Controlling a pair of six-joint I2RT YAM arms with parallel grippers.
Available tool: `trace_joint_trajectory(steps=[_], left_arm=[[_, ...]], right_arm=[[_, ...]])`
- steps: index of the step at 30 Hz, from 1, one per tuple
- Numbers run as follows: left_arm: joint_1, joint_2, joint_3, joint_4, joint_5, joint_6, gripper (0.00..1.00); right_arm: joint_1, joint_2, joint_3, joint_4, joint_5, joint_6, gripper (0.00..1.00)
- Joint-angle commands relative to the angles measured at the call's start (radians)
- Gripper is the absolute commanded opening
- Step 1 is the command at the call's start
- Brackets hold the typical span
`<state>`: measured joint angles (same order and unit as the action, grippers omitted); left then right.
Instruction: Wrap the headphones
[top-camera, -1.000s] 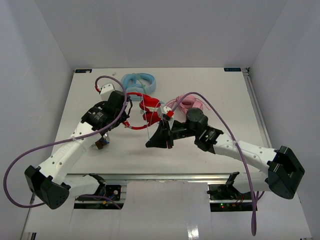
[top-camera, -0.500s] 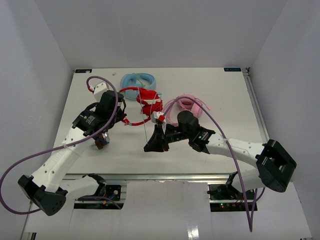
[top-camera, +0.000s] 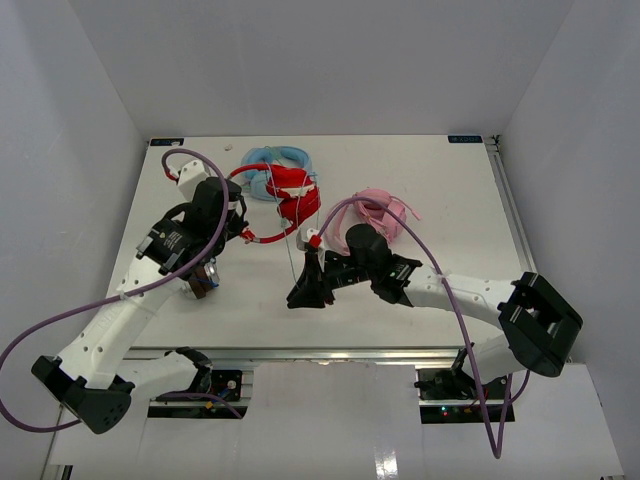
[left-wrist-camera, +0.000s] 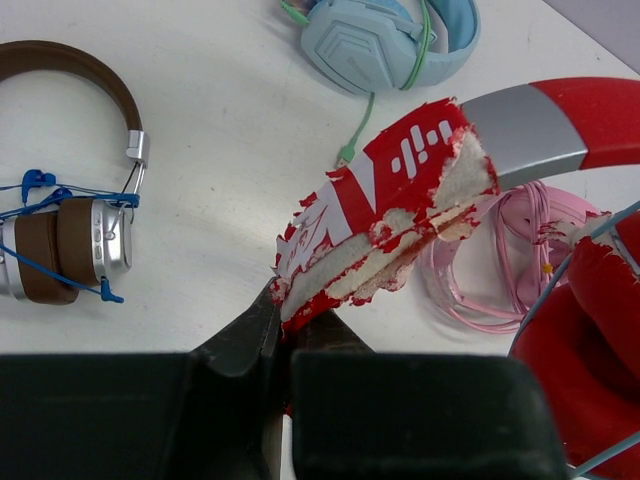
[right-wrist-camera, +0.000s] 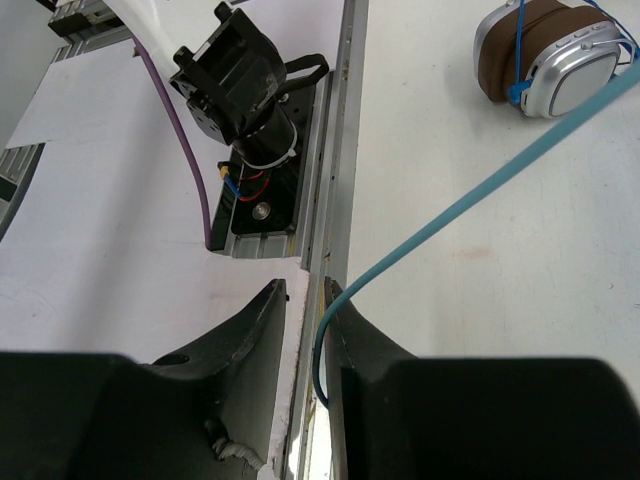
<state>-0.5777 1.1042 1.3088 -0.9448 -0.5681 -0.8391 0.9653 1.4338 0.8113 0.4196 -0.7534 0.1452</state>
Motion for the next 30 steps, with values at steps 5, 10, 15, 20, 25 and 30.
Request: trace_joint_trajectory(steps=[5, 10, 15, 20, 25, 30], left_arm=[[0.008, -0.038, 0.082, 0.054, -0.067, -0.050, 0.00], [0.007, -0.040, 0.085, 0.052, -0.073, -0.051, 0.00], [0.007, -0.057, 0.083, 0.053, -0.069, -0.055, 0.00], [0.007, -0.072, 0.085, 0.036, -0.115, -0.051, 0.00], [0.008, -0.091, 0.075, 0.028, -0.153, -0.048, 0.00], [0.007, -0.110, 0.056, 0.037, -0.152, -0.045, 0.00]], right_arm=[[0.023, -0.011, -0.019, -0.006, 0.011, -0.029, 0.35], [0.030, -0.004, -0.017, -0.018, 0.024, -0.037, 0.41], [0.041, 0.006, -0.003, -0.053, 0.072, -0.048, 0.45], [0.041, 0.026, 0.008, -0.092, 0.158, -0.013, 0.45], [0.042, 0.053, 0.000, -0.086, 0.241, 0.036, 0.51], [0.041, 0.059, -0.015, -0.069, 0.309, 0.060, 0.52]])
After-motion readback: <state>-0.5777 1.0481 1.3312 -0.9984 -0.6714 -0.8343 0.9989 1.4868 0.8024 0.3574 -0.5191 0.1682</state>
